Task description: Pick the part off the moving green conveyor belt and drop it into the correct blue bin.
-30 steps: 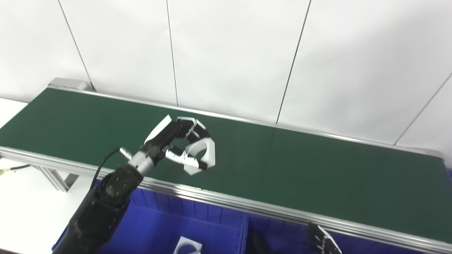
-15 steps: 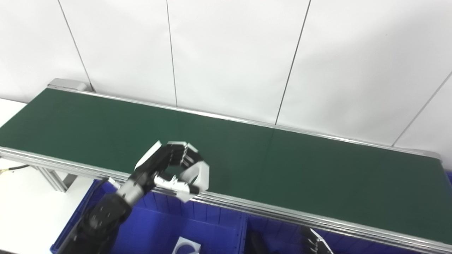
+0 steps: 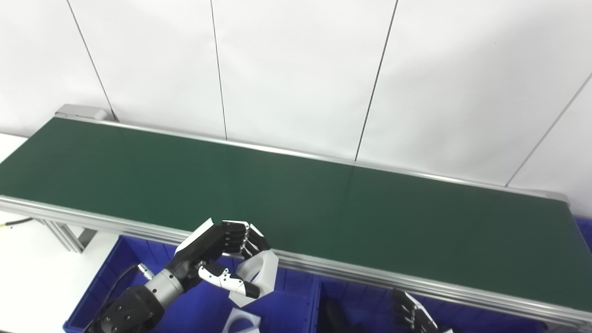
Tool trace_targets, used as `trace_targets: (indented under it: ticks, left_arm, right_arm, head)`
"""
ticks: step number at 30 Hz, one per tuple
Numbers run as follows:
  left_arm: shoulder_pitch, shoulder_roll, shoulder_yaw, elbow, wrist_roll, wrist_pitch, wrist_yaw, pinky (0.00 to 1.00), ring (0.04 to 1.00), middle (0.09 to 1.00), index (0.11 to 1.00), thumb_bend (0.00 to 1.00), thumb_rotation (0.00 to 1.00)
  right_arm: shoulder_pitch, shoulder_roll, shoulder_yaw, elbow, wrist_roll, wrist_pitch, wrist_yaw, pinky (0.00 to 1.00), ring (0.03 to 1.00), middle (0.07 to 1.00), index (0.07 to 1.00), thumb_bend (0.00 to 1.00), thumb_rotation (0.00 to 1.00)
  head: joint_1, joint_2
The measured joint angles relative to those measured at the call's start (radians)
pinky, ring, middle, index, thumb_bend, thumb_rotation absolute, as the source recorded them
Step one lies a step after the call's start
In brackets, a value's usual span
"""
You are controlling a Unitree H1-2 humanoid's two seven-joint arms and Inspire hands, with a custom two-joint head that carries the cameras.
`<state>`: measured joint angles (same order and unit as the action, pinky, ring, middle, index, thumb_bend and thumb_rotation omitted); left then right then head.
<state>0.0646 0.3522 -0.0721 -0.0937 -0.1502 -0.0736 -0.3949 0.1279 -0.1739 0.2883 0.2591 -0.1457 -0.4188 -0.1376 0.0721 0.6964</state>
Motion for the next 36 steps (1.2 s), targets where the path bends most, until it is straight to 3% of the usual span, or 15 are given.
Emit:
trace_targets:
  ticks: [7, 11, 13, 19, 23, 30, 32, 36]
  left_arm:
    - [0.036, -0.004, -0.017, -0.014, 0.020, 0.009, -0.004, 0.38, 0.447, 0.488, 0.494, 0.48, 0.00]
    - [0.059, -0.021, -0.026, -0.030, 0.092, 0.021, 0.024, 0.42, 0.442, 0.480, 0.484, 0.48, 0.00]
    - [0.068, -0.027, -0.037, -0.041, 0.139, 0.044, 0.035, 0.48, 0.452, 0.479, 0.479, 0.48, 0.00]
    - [0.081, -0.064, -0.060, -0.044, 0.219, 0.075, 0.067, 0.45, 0.453, 0.486, 0.470, 0.48, 0.00]
    - [0.080, -0.098, -0.065, 0.042, 0.330, 0.046, 0.150, 0.42, 0.449, 0.489, 0.475, 0.48, 0.00]
    - [0.071, -0.099, -0.084, 0.186, 0.521, -0.021, 0.282, 0.38, 0.445, 0.486, 0.500, 0.48, 0.00]
    - [0.065, -0.106, -0.082, 0.220, 0.540, -0.061, 0.319, 0.37, 0.451, 0.490, 0.499, 0.48, 0.00]
    - [0.047, -0.144, -0.072, 0.316, 0.609, -0.166, 0.469, 0.37, 0.459, 0.497, 0.500, 0.48, 0.00]
  right_arm:
    - [0.006, 0.011, -0.022, -0.012, -0.003, 0.000, 0.020, 0.71, 0.792, 0.829, 0.832, 0.65, 0.00]
    - [0.013, 0.013, -0.037, -0.025, -0.002, 0.000, 0.038, 0.71, 0.788, 0.827, 0.830, 0.65, 0.00]
    - [0.019, 0.015, -0.044, -0.039, -0.002, 0.000, 0.047, 0.71, 0.785, 0.825, 0.834, 0.64, 0.00]
    - [0.021, 0.022, -0.064, -0.046, 0.000, 0.000, 0.068, 0.69, 0.782, 0.824, 0.822, 0.66, 0.00]
    - [0.021, 0.031, -0.069, -0.045, 0.007, 0.000, 0.084, 0.70, 0.786, 0.826, 0.826, 0.66, 0.00]
    - [0.021, 0.040, -0.074, -0.045, 0.010, 0.000, 0.090, 0.70, 0.788, 0.826, 0.825, 0.66, 0.00]
    - [0.021, 0.042, -0.075, -0.045, 0.009, 0.000, 0.090, 0.70, 0.788, 0.827, 0.823, 0.66, 0.00]
    - [0.020, 0.045, -0.077, -0.044, 0.005, 0.000, 0.090, 0.70, 0.788, 0.823, 0.818, 0.67, 0.00]
  head:
    - [0.017, 0.035]
    - [0.046, 0.057]
    - [0.051, 0.064]
    - [0.051, 0.083]
    - [0.052, 0.083]
    - [0.041, 0.075]
    - [0.041, 0.072]
    - [0.041, 0.072]
